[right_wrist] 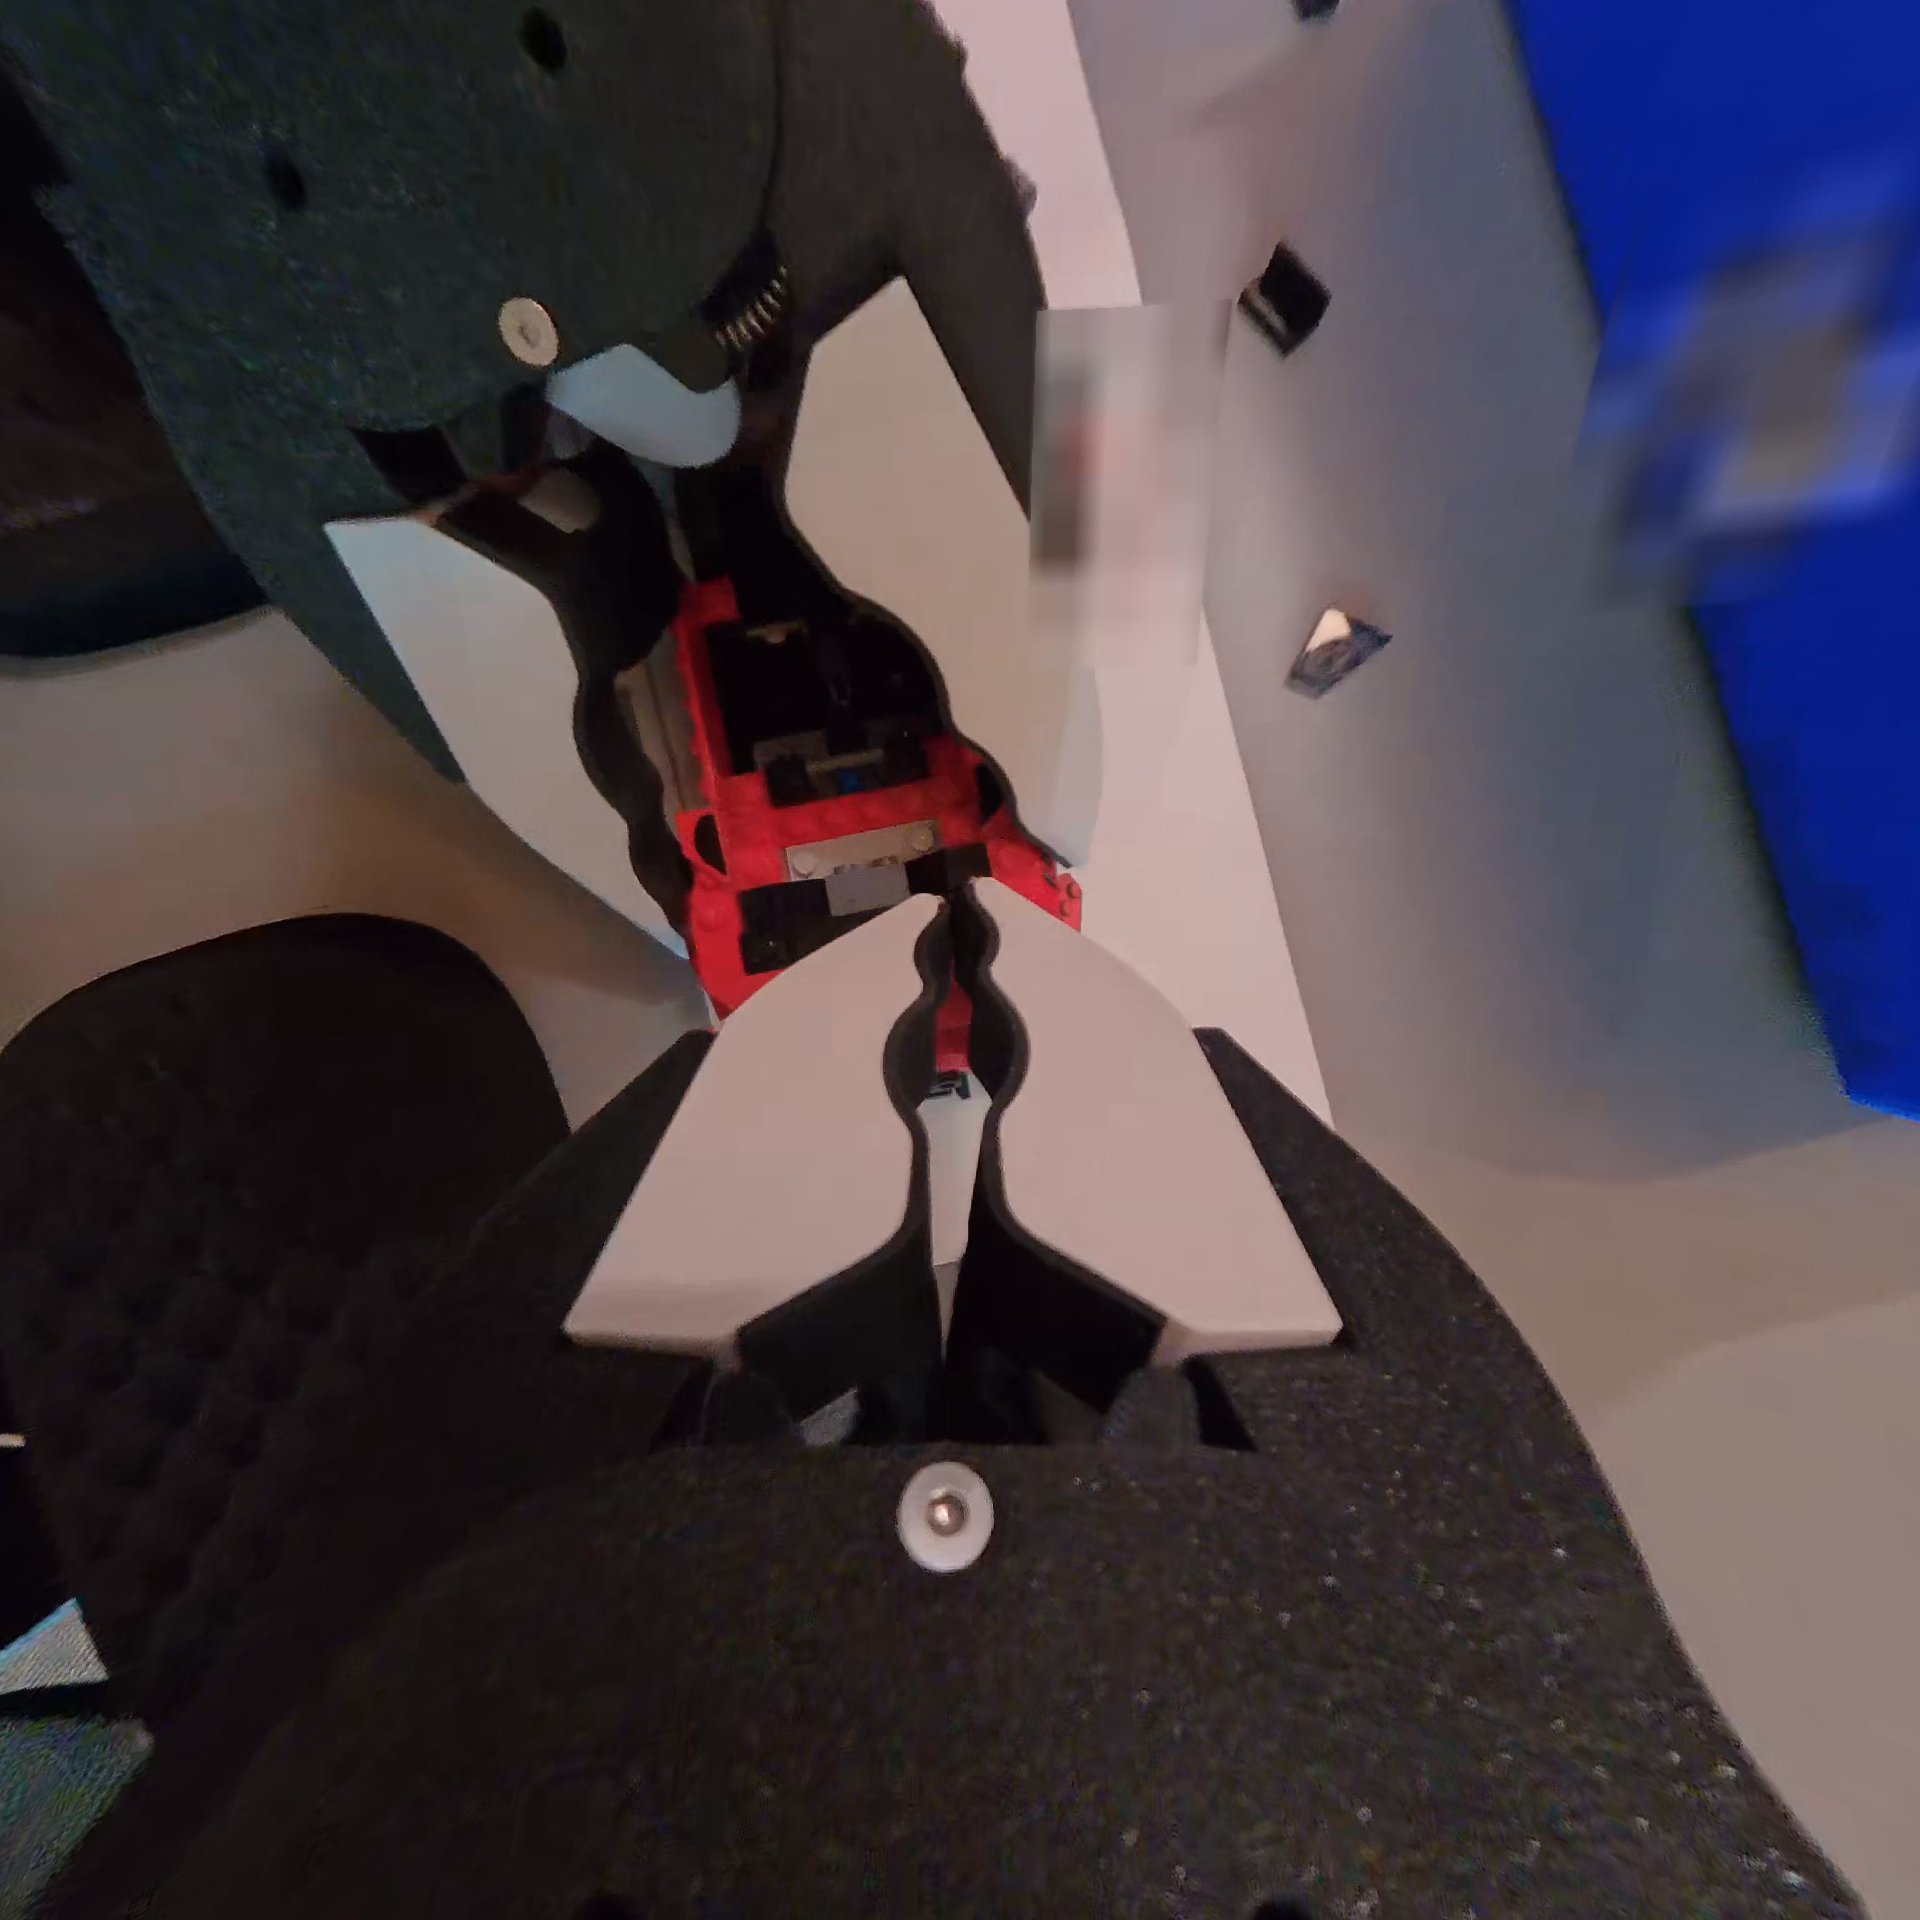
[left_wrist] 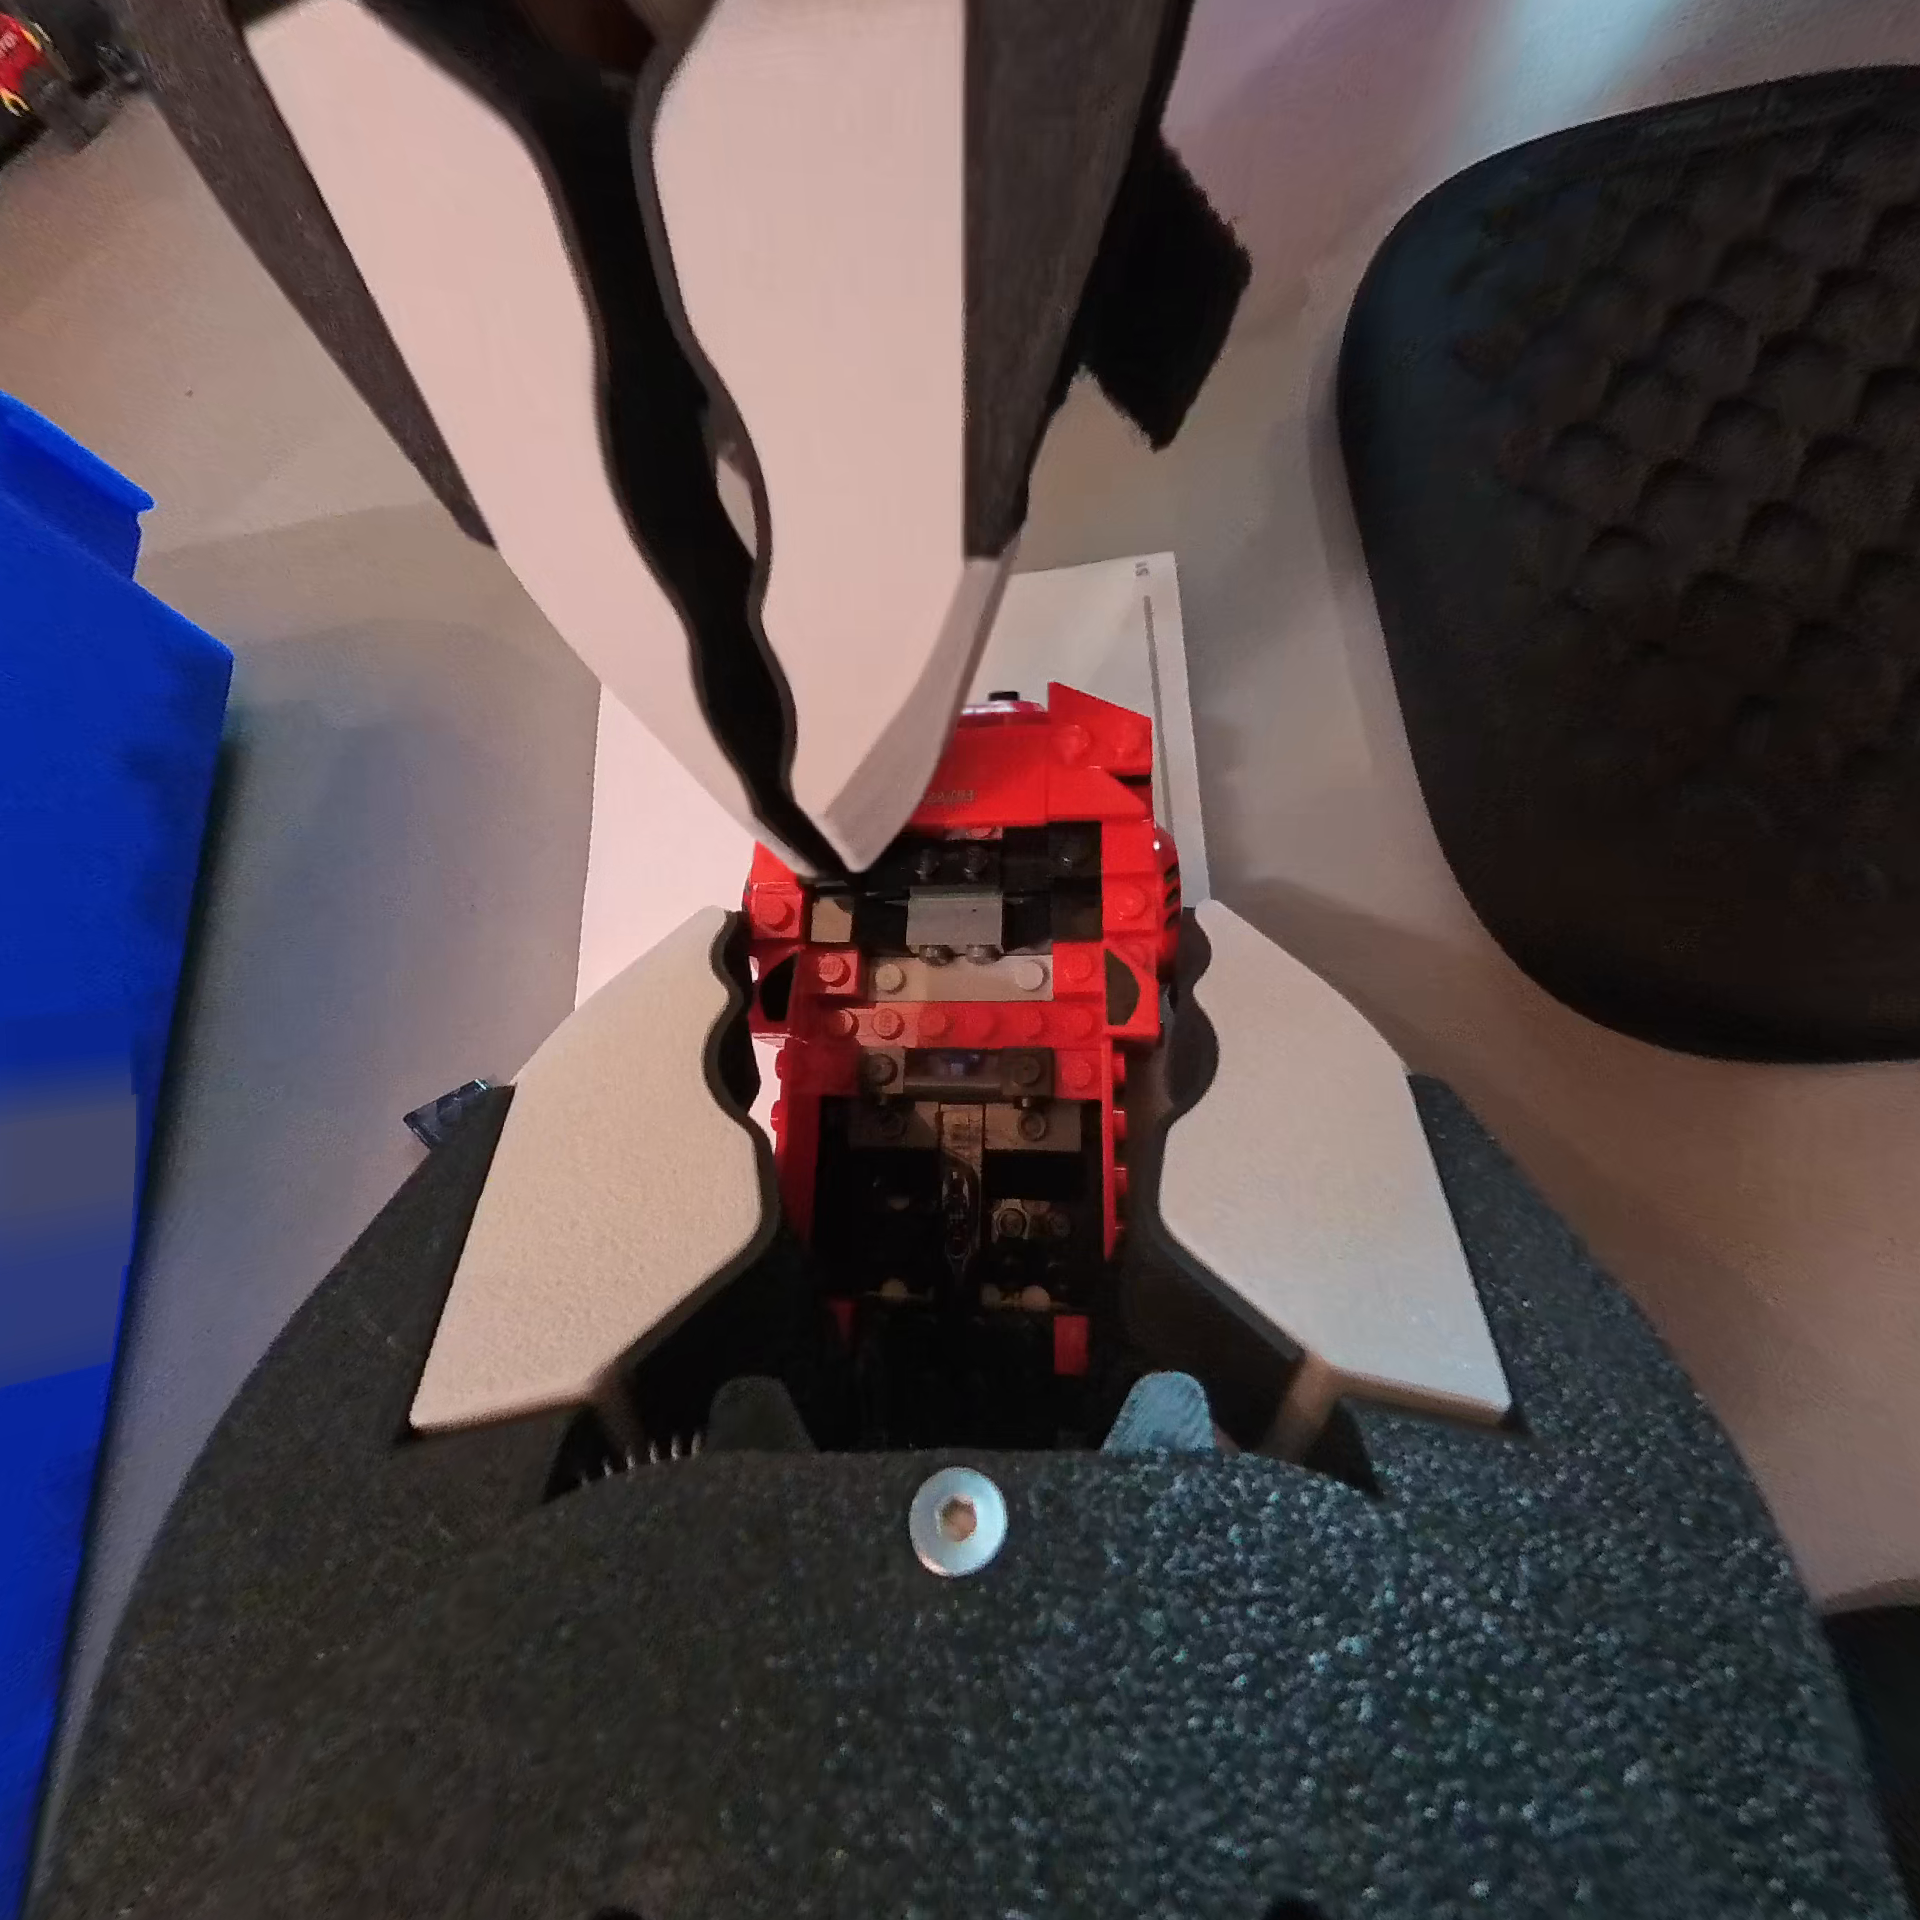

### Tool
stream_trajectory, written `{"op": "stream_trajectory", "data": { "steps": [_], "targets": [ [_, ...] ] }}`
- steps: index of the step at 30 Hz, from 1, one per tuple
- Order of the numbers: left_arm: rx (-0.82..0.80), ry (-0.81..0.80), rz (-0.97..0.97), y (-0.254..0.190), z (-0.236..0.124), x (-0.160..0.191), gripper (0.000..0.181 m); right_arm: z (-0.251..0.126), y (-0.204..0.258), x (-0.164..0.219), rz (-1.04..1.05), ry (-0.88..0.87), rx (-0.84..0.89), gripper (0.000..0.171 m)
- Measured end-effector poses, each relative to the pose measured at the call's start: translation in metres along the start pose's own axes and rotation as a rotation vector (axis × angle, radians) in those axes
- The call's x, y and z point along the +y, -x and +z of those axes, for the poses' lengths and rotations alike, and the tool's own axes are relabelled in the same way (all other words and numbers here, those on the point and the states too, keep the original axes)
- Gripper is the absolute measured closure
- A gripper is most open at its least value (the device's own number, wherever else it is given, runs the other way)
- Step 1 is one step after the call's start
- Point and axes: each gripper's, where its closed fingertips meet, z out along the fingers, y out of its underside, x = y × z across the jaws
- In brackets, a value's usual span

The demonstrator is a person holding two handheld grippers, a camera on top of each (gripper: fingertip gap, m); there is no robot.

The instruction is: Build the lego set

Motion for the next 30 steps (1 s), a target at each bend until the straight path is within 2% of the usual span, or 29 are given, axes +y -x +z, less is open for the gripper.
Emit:
{"op": "stream_trajectory", "data": {
  "steps": [8, 13, 18, 23, 24, 26, 28, 30],
  "targets": [
    [0.006, 0.0, -0.003, -0.001, 0.0, 0.0, 0.104, 0.002, 0.0, -0.001, 0.098, 0.081, -0.003, 0.171],
    [0.011, -0.003, -0.004, -0.002, 0.001, -0.001, 0.104, 0.003, 0.0, 0.0, 0.07, 0.075, 0.033, 0.171],
    [0.006, -0.01, 0.003, -0.002, 0.002, -0.002, 0.104, 0.01, 0.012, 0.003, 0.058, 0.06, -0.012, 0.171],
    [0.002, -0.021, 0.001, -0.001, 0.002, -0.002, 0.104, -0.016, 0.004, -0.01, 0.092, -0.106, -0.029, 0.17],
    [0.003, -0.022, 0.001, -0.001, 0.002, -0.003, 0.104, -0.023, -0.001, -0.007, 0.1, -0.123, -0.008, 0.148],
    [0.003, -0.023, 0.001, -0.001, 0.002, -0.003, 0.104, -0.03, -0.001, 0.003, 0.1, -0.143, -0.023, 0.132],
    [0.003, -0.024, 0.003, -0.002, 0.002, -0.003, 0.104, -0.031, 0.003, 0.011, 0.081, -0.166, -0.039, 0.105],
    [0.003, -0.025, 0.003, -0.002, 0.002, -0.003, 0.104, -0.024, 0.008, 0.021, 0.028, -0.183, -0.048, 0.094]
  ]
}}
